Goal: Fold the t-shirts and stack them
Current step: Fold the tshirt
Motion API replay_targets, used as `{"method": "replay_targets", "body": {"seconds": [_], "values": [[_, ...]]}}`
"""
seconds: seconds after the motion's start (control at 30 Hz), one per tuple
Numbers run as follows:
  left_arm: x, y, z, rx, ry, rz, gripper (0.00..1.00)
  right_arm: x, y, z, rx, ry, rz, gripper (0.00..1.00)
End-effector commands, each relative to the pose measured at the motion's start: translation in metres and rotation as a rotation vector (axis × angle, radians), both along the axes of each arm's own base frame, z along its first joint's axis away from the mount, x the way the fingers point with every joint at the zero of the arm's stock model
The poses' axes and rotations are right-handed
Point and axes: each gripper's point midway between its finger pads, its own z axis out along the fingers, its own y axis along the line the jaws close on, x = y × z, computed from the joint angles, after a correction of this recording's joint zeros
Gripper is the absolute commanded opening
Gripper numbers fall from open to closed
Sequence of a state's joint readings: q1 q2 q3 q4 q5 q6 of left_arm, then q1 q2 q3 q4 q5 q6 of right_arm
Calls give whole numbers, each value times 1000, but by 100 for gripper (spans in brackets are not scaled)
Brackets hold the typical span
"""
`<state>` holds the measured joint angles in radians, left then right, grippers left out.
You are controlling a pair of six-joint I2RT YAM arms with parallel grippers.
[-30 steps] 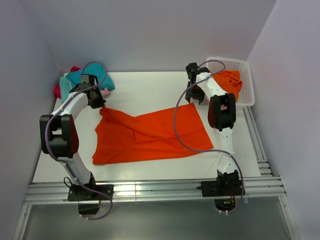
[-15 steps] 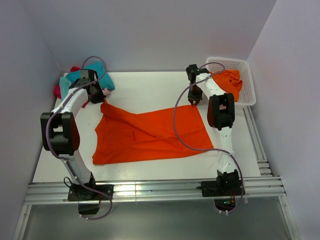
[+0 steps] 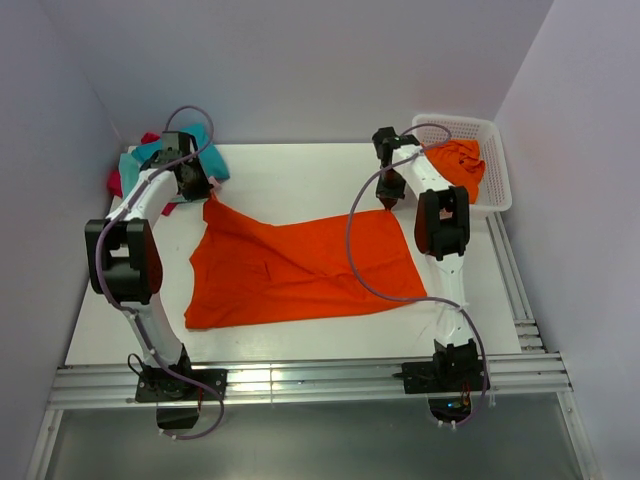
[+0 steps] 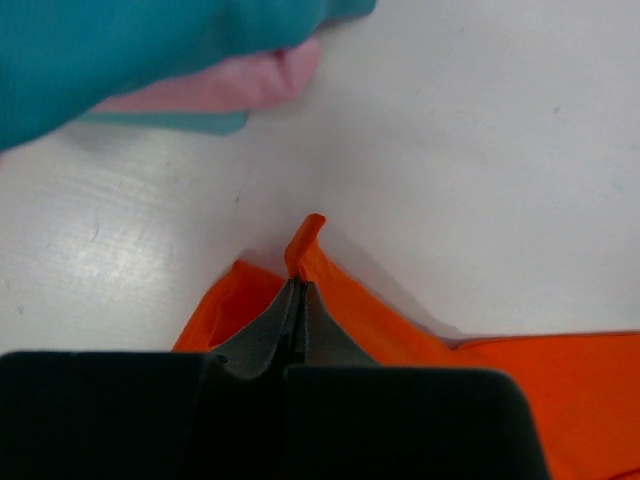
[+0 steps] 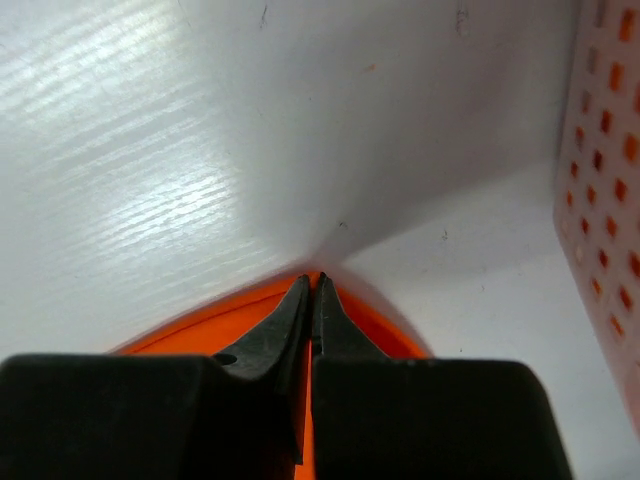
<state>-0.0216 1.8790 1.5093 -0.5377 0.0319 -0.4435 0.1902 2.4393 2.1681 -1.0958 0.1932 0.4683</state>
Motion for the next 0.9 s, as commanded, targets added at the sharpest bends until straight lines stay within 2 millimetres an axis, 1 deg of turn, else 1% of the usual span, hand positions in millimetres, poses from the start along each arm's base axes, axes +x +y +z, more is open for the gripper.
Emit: {"method": "replay_targets", "body": {"seconds": [0.0,0.03,0.07,0.1,0.13,0.17,0.2,0.23,0.27,0.3,0.33,0.4,0.43,0.53,0.57,0.63,0.7,0.73,0.77,0.8,0.83,0.87], "values": [[35,-13,32,-42,-104,-16,0,24,-14,50,-4,-136,-69,0],[39,-18,34,-49,-111,-25,0,27,-15,60,0,-162,-88,0],[48,-22,45,-58,-140,-32,0,29,-22,67,3,-181,-108,0],[52,-26,41,-71,-133,-42,0,30,-25,72,0,-191,-122,0],[56,-30,43,-75,-137,-50,0,31,-29,77,-2,-204,-143,0],[62,-36,52,-85,-157,-62,0,30,-34,84,-11,-220,-159,0],[65,-41,48,-95,-152,-76,0,30,-41,86,-16,-225,-178,0],[67,-43,49,-98,-155,-82,0,28,-46,94,-18,-240,-197,0],[70,-51,55,-102,-169,-100,0,25,-53,93,-35,-238,-212,0],[72,-55,51,-105,-162,-110,0,24,-59,94,-37,-241,-227,0],[73,-61,54,-109,-165,-123,0,22,-62,100,-30,-253,-234,0],[73,-67,51,-111,-156,-135,0,19,-67,95,-16,-243,-246,0],[72,-71,52,-111,-157,-146,0,19,-68,98,-10,-253,-242,0],[69,-76,53,-103,-162,-154,0,15,-65,92,15,-233,-219,0],[68,-76,53,-98,-164,-157,0,13,-63,88,23,-220,-214,0],[65,-78,53,-90,-159,-163,0,10,-60,86,36,-209,-213,0],[62,-76,57,-75,-162,-161,0,7,-59,83,43,-203,-215,0],[60,-76,56,-70,-160,-162,0,7,-58,88,51,-214,-210,0],[59,-74,59,-63,-162,-159,0,6,-58,87,54,-217,-208,0],[57,-73,66,-58,-176,-159,0,5,-58,89,55,-220,-208,0],[53,-73,67,-56,-175,-160,0,5,-58,94,56,-230,-206,0],[50,-71,78,-47,-196,-157,0,3,-58,95,57,-228,-204,0]]}}
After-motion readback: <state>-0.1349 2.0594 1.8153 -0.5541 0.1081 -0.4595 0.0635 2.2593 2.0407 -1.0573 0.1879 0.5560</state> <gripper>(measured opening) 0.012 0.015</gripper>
